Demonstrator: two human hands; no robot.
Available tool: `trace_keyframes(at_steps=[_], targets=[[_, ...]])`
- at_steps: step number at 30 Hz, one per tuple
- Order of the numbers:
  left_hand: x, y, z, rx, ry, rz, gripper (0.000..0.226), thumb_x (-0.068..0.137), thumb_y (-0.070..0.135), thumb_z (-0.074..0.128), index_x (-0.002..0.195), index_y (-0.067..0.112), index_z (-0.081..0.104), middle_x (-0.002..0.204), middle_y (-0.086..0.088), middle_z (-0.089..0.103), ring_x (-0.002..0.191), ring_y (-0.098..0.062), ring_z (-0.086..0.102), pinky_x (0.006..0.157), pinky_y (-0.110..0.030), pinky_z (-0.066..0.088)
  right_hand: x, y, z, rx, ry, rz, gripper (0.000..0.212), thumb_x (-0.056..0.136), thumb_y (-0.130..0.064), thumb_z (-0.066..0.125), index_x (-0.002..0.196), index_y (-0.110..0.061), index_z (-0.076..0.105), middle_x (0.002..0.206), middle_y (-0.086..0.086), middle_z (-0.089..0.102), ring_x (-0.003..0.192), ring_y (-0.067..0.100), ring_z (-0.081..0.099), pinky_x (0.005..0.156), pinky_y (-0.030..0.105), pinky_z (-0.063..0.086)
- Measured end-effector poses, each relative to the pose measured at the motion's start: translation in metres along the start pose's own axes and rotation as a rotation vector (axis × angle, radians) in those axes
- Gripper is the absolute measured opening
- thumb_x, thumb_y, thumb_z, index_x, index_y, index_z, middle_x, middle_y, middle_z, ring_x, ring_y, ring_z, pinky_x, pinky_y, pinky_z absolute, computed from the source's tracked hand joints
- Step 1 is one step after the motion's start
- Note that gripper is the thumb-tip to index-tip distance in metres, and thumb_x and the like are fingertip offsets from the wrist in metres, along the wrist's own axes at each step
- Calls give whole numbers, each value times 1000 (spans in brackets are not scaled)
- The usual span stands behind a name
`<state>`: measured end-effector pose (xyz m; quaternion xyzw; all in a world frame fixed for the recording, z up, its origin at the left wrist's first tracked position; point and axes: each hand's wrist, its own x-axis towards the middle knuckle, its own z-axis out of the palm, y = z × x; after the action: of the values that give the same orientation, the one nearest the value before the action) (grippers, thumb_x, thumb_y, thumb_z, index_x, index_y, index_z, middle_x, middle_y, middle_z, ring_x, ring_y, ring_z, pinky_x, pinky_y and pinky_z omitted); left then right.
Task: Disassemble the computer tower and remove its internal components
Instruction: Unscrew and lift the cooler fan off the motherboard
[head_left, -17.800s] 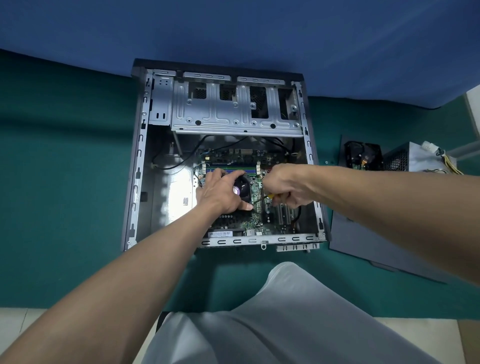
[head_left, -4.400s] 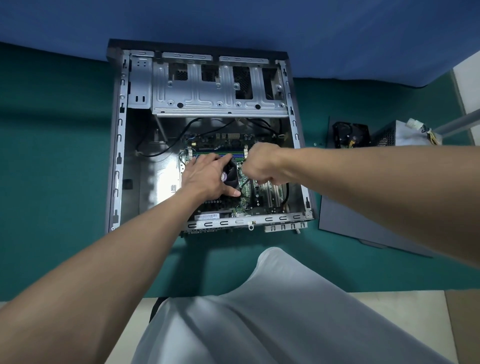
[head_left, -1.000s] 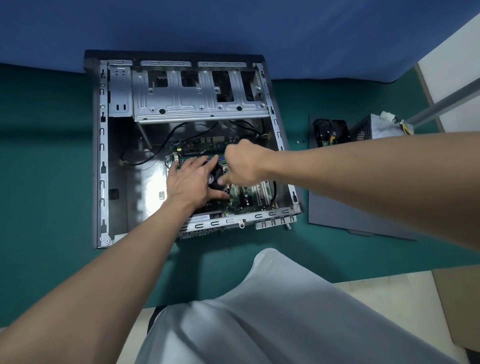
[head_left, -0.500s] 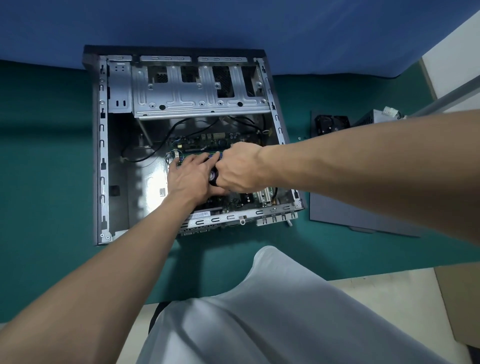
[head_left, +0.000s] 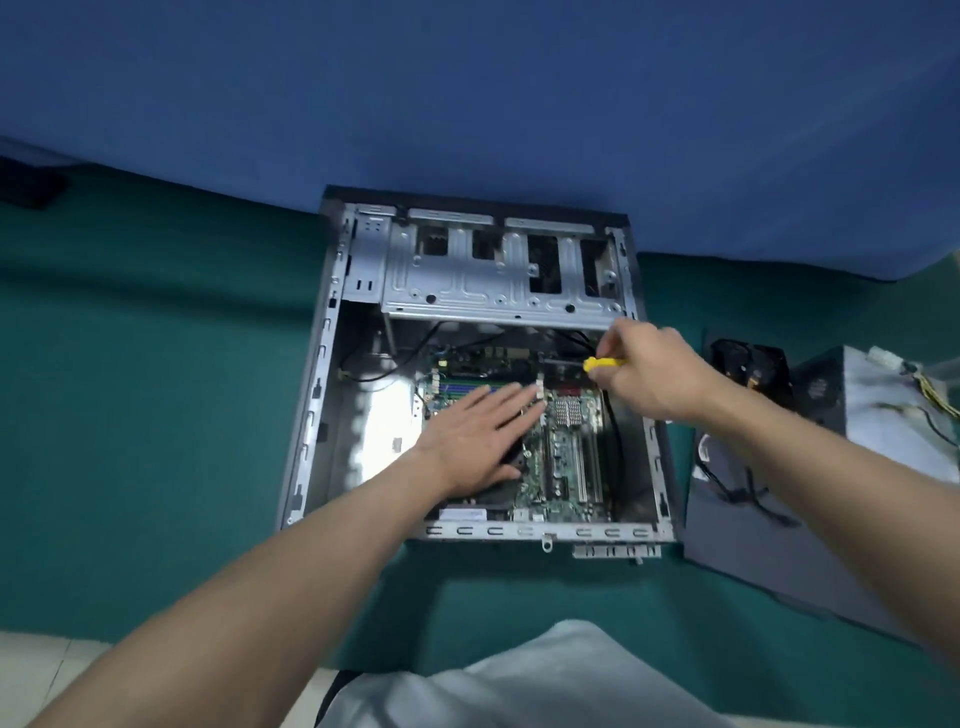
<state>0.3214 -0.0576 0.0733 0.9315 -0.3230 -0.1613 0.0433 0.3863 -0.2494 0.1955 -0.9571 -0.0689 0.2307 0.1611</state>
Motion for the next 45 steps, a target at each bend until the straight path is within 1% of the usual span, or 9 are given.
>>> trace_keyframes(at_steps=[4, 7, 21, 24, 27, 32, 38, 41, 45], targets=[[2, -7, 0, 100, -57, 124, 75, 101, 49, 32, 152, 15, -10, 158, -1, -16, 147, -16, -10, 117, -34, -10, 4, -11, 8, 260, 153, -27, 11, 77, -27, 77, 75, -24, 67, 73, -6, 65, 69, 12, 56, 55, 19, 38], [3, -10, 3, 121, -93, 180, 64, 104, 43, 24, 153, 16, -6, 160, -1, -9, 147, -17, -10, 113, -32, -15, 10, -22, 20, 390, 170, -58, 11, 75, -28, 80, 74, -23, 71, 70, -8, 66, 65, 10, 58, 58, 22, 43], [12, -11, 26, 238, 14, 266, 62, 101, 21, 35, 154, 15, 4, 161, -4, 7, 148, -21, 2, 113, -39, -19, 42, -51, 56, 130, 1, -270, 21, 85, -45, 62, 69, -33, 57, 67, -10, 60, 74, 16, 55, 70, 33, 47], [13, -11, 28, 268, 87, 269, 61, 97, 19, 45, 152, 17, 20, 155, -3, 30, 144, -22, 23, 114, -41, -8, 45, -57, 60, 88, -25, -298, 18, 86, -44, 60, 74, -31, 58, 68, -5, 60, 74, 21, 55, 72, 36, 49], [12, -12, 31, 321, 196, 298, 64, 82, 27, 66, 142, 25, 46, 138, 6, 53, 130, -15, 46, 114, -37, 25, 47, -62, 64, 47, -38, -317, 18, 87, -42, 60, 76, -28, 58, 64, -6, 57, 72, 20, 54, 70, 36, 48], [13, -12, 35, 303, 286, 329, 64, 69, 29, 77, 131, 29, 59, 127, 10, 62, 121, -12, 55, 103, -32, 39, 51, -69, 67, -61, -47, -330, 16, 87, -38, 59, 77, -25, 58, 61, -7, 54, 69, 20, 52, 65, 33, 45], [11, -11, 34, 301, 216, 295, 64, 75, 22, 69, 137, 26, 53, 135, 6, 56, 128, -17, 49, 107, -36, 36, 52, -77, 66, -143, -75, -340, 16, 88, -37, 56, 78, -25, 55, 63, -7, 50, 70, 21, 50, 64, 33, 43], [10, -10, 31, 274, 167, 269, 63, 80, 24, 69, 140, 28, 49, 141, 8, 52, 131, -15, 46, 108, -33, 34, 51, -85, 63, -270, -123, -331, 39, 91, -48, 49, 66, -17, 51, 61, 1, 49, 63, 27, 51, 59, 34, 43], [10, -7, 37, 240, 118, 259, 61, 97, 12, 47, 153, 19, 22, 158, 1, 24, 146, -17, 20, 118, -38, 13, 56, -103, 57, -302, -261, -276, 51, 95, -42, 47, 51, -15, 44, 49, 1, 43, 45, 18, 45, 45, 23, 27]])
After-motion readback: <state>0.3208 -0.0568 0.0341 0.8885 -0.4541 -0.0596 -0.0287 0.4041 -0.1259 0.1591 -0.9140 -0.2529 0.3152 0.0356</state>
